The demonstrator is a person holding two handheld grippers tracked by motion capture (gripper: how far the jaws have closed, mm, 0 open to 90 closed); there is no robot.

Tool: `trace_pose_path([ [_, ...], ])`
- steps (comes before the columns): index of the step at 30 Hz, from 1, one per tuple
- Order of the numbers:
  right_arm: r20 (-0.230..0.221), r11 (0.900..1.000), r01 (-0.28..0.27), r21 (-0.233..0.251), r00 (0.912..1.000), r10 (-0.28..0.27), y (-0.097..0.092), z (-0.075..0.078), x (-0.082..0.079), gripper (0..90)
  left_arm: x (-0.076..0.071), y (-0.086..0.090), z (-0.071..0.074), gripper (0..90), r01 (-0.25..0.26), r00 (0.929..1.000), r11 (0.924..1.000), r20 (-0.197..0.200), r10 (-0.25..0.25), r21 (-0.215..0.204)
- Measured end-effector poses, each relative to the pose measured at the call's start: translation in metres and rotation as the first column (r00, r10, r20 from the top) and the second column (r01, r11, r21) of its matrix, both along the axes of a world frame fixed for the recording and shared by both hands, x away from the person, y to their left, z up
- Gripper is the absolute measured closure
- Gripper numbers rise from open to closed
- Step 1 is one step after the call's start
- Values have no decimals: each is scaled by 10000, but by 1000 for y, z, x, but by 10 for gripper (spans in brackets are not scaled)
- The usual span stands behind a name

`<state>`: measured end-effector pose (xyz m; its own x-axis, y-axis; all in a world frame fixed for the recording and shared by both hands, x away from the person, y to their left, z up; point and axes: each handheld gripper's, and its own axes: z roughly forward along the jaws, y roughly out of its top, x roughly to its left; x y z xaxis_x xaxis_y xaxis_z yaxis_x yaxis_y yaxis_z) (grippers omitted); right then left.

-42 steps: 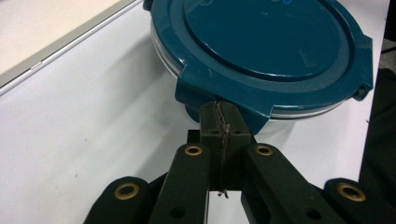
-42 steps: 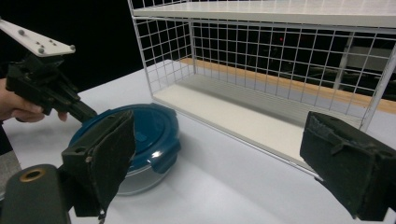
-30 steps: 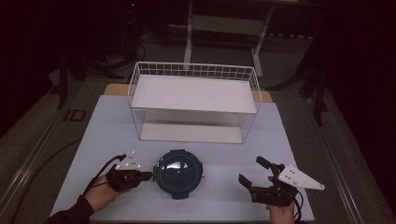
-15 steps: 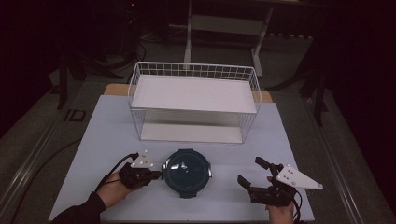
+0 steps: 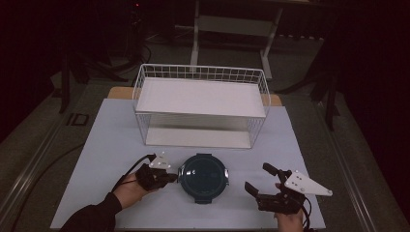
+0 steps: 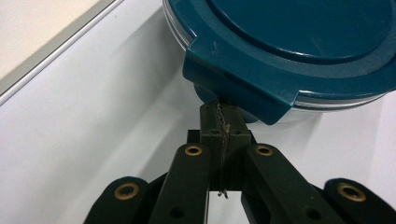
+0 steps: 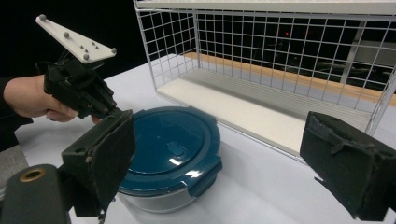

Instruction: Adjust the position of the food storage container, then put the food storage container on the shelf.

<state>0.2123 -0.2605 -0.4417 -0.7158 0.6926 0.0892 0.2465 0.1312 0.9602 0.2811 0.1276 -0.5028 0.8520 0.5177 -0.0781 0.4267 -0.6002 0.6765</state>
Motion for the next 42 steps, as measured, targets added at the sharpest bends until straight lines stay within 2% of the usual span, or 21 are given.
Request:
trace_pose_path([
  [10, -43, 10000, -3, -26, 10000, 3, 1, -1, 1, 103, 2, -5, 0, 898, 21, 10000, 10000, -25, -21, 7],
  [13, -92, 10000, -19, -48, 10000, 19, 2, -1, 1, 103, 2, -3, 0, 898, 103, 9998, 9999, -172, -104, -53],
  [15, -120, 10000, -23, -89, 9999, 22, 2, -2, 1, 103, 1, 0, 1, 897, 88, 9999, 10000, -102, -89, -7],
  [17, -129, 9999, -16, -109, 9999, 14, 2, -2, 0, 103, 0, 8, 5, 889, -162, 9999, 9992, -59, 160, -356],
  [20, -159, 10000, -46, -86, 9999, 44, 3, -2, 0, 103, -2, 23, 16, 691, -533, 9986, 9937, -31, 532, -990],
  [22, -61, 9999, -48, -162, 10000, 47, 5, -2, 0, 103, -4, 32, 25, 557, -627, 9980, 9857, -185, 606, -1562],
  [23, -9, 9998, -35, -180, 10000, 35, 6, -1, 0, 103, -4, 32, 25, 481, -627, 9980, 9857, -185, 606, -1562],
  [24, 39, 9998, -23, -177, 10000, 23, 6, 0, 0, 103, -8, 36, 32, 383, -643, 9978, 9775, -263, 603, -2008],
  [25, 94, 9998, -26, -176, 10000, 27, 7, 0, 0, 103, -11, 37, 37, 320, -400, 9991, 9749, -221, 361, -2189],
  [26, 94, 9998, -26, -176, 10000, 27, 7, 0, 0, 103, -11, 37, 37, 257, -400, 9991, 9749, -221, 361, -2189],
  [27, 123, 9998, -63, -164, 9999, 65, 8, 1, 0, 103, -13, 37, 40, 257, -288, 9995, 9716, -163, 256, -2349],
  [29, 305, 9995, -107, -296, 9995, 116, 11, 3, 2, 103, -17, 35, 47, 120, -123, 9999, 9668, -111, 98, -2553],
  [30, 305, 9995, -107, -296, 9995, 116, 11, 3, 2, 103, -18, 34, 50, 120, -53, 10000, 9640, -62, 37, -2660],
  [31, 499, 9992, -111, -383, 9987, 130, 14, 5, 1, 102, -20, 32, 54, 87, -33, 10000, 9612, -6, 32, -2758],
  [32, 499, 9992, -111, -383, 9987, 130, 14, 5, 1, 102, -21, 30, 58, 48, -7, 10000, 9590, -7, 5, -2834],
  [34, 768, 9988, -15, -499, 9970, 54, 17, 7, 1, 102, -22, 26, 63, 15, 78, 9999, 9589, -81, -105, -2836],
  [38, 828, 9982, -4, -593, 9965, 53, 20, 9, 1, 103, -22, 21, 66, 12, 0, 10000, 9581, 3, 1, -2863],
  [40, 990, 9971, 71, -758, 9951, 4, 22, 10, 0, 103, -18, 18, 64, 12, -166, 9998, 9513, -133, 132, -3079],
  [42, 1116, 9973, 95, -732, 9938, -13, 22, 12, 0, 102, -15, 18, 63, 12, -341, 9994, 9486, -189, 296, -3147],
])
